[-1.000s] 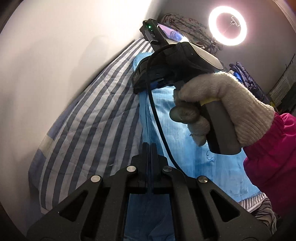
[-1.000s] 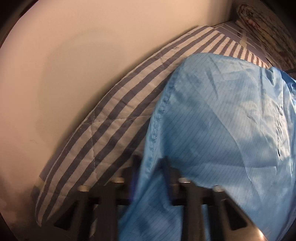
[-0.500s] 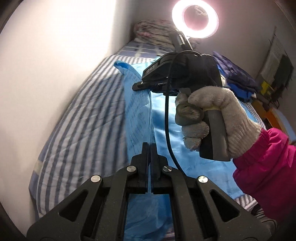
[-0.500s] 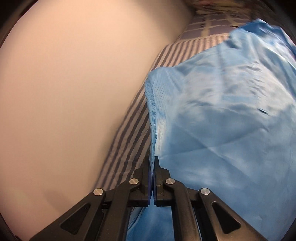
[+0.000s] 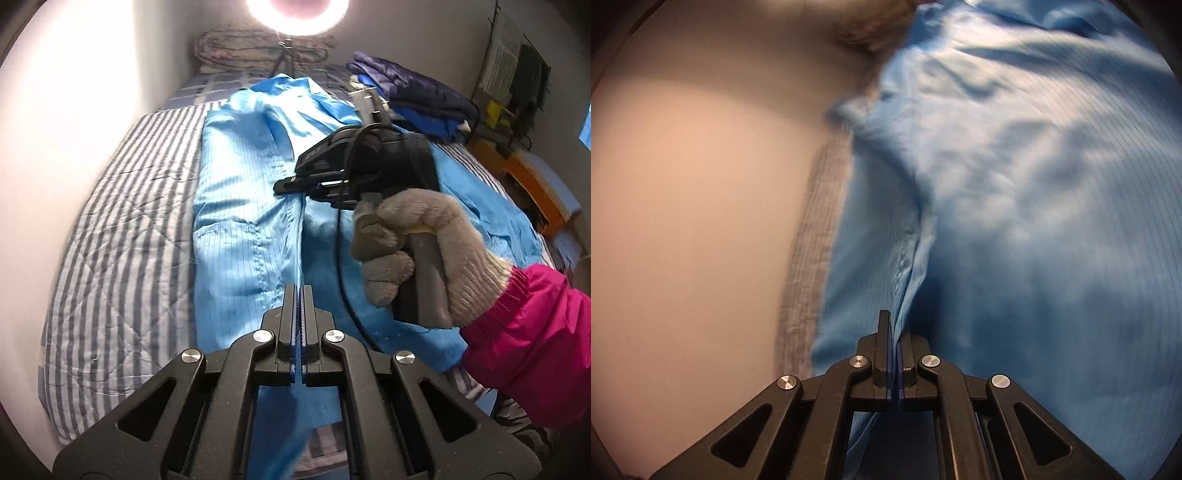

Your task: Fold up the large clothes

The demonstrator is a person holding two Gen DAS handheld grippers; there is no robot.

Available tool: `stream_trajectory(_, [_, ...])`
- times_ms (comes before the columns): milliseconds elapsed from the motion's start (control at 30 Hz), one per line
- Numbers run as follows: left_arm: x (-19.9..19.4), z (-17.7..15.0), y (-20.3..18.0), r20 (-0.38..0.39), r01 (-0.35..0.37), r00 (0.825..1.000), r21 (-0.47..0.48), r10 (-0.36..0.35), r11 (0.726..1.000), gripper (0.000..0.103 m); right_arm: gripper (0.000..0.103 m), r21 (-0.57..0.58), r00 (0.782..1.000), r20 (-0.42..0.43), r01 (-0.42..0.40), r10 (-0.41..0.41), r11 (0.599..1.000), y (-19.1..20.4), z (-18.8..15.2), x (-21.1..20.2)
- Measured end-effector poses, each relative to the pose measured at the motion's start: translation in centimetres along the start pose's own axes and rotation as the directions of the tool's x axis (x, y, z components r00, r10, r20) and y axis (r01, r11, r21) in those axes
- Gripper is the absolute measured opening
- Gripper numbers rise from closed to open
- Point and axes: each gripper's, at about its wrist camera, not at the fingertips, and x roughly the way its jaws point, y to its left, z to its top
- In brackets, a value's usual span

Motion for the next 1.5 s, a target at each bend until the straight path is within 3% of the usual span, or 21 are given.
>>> stream_trajectory(133, [-0.6, -0.4, -0.5, -0.005, 0.027, 1.000, 0.006, -0.027, 1.000, 0.000, 0.000, -0.055, 0.998, -0.009, 0.054, -0.055, 0.997, -0.2, 0.7, -0.2])
stream_trajectory(300, [-3.5, -2.2, 0.8, 0.011, 0.161, 0.987, -0.085, -0.161, 0.983, 0.000, 0.000, -0.140, 0.992, -0.025, 0.120, -0.124, 0.983, 0.5, 2.3, 0.1])
stream_trajectory(400, [-5.3, -3.5, 2.5, 0.034, 0.149, 0.989, -0.135, -0.146, 0.980, 0.000, 0.000, -0.177, 0.990, -0.042, 0.128, -0.138, 0.976, 0.8, 1.9, -0.5])
stream_trajectory(467, [-5.5, -4.3, 4.1, 0.027, 0.092, 0.996, -0.161, -0.088, 0.983, 0.000, 0.002, -0.193, 0.988, -0.048, 0.132, -0.144, 0.972, 1.1, 1.3, -0.8])
stream_trajectory(567, [-4.5, -4.4, 7.2, -0.003, 0.041, 0.999, -0.240, -0.043, 0.970, 0.000, 0.022, -0.191, 0.984, -0.061, 0.151, -0.165, 0.970, 1.0, 0.9, -1.4])
stream_trajectory(667, [-3.2, -5.0, 9.8, -0.041, 0.061, 0.996, -0.316, -0.078, 0.947, 0.000, 0.032, -0.193, 0.990, -0.071, 0.110, -0.125, 0.975, 1.0, -0.2, -3.3])
stream_trajectory(700, [-2.8, -5.3, 10.3, -0.054, 0.080, 0.993, -0.344, -0.105, 0.935, 0.007, 0.035, -0.207, 0.990, -0.075, 0.104, -0.122, 0.973, 1.1, -0.8, -4.1])
stream_trajectory(733, [-2.2, -5.6, 11.0, -0.070, 0.101, 0.988, -0.387, -0.139, 0.917, 0.025, 0.036, -0.231, 0.989, -0.085, 0.095, -0.118, 0.968, 1.3, -1.8, -5.0])
stream_trajectory(800, [-1.2, -6.1, 11.5, -0.077, 0.123, 0.982, -0.432, -0.173, 0.894, 0.043, 0.036, -0.262, 0.986, -0.113, 0.091, -0.124, 0.961, 1.3, -3.6, -6.1])
stream_trajectory(1100, [1.9, -6.9, 11.5, -0.131, 0.135, 0.966, -0.484, -0.224, 0.864, 0.043, 0.035, -0.245, 0.963, -0.236, 0.073, -0.132, 0.967, -0.9, -11.0, -6.5])
stream_trajectory(1167, [2.2, -7.0, 11.3, -0.144, 0.111, 0.969, -0.465, -0.199, 0.878, 0.006, 0.023, -0.252, 0.964, -0.239, 0.059, -0.121, 0.966, -0.6, -12.0, -6.4])
stream_trajectory(1200, [2.2, -7.0, 11.2, -0.148, 0.097, 0.972, -0.455, -0.182, 0.885, 0.000, 0.011, -0.248, 0.964, -0.242, 0.051, -0.112, 0.967, -0.4, -12.3, -6.3])
stream_trajectory(1233, [1.9, -6.9, 11.1, -0.141, 0.077, 0.978, -0.434, -0.152, 0.898, 0.000, 0.004, -0.237, 0.964, -0.248, 0.036, -0.096, 0.971, -0.3, -12.6, -6.1])
stream_trajectory(1300, [1.8, -6.8, 10.8, -0.140, 0.047, 0.984, -0.403, -0.113, 0.914, 0.000, 0.002, -0.241, 0.966, -0.244, 0.031, -0.091, 0.970, 0.2, -12.8, -5.6])
stream_trajectory(1400, [2.6, -6.9, 10.1, -0.175, 0.016, 0.981, -0.368, -0.086, 0.930, 0.000, 0.001, -0.335, 0.953, -0.229, 0.113, -0.197, 0.936, 1.0, -13.4, -4.6])
stream_trajectory(1500, [2.5, -6.8, 9.4, -0.182, -0.012, 0.982, -0.316, -0.048, 0.949, 0.002, 0.003, -0.358, 0.953, -0.221, 0.119, -0.208, 0.926, 1.1, -13.5, -4.9])
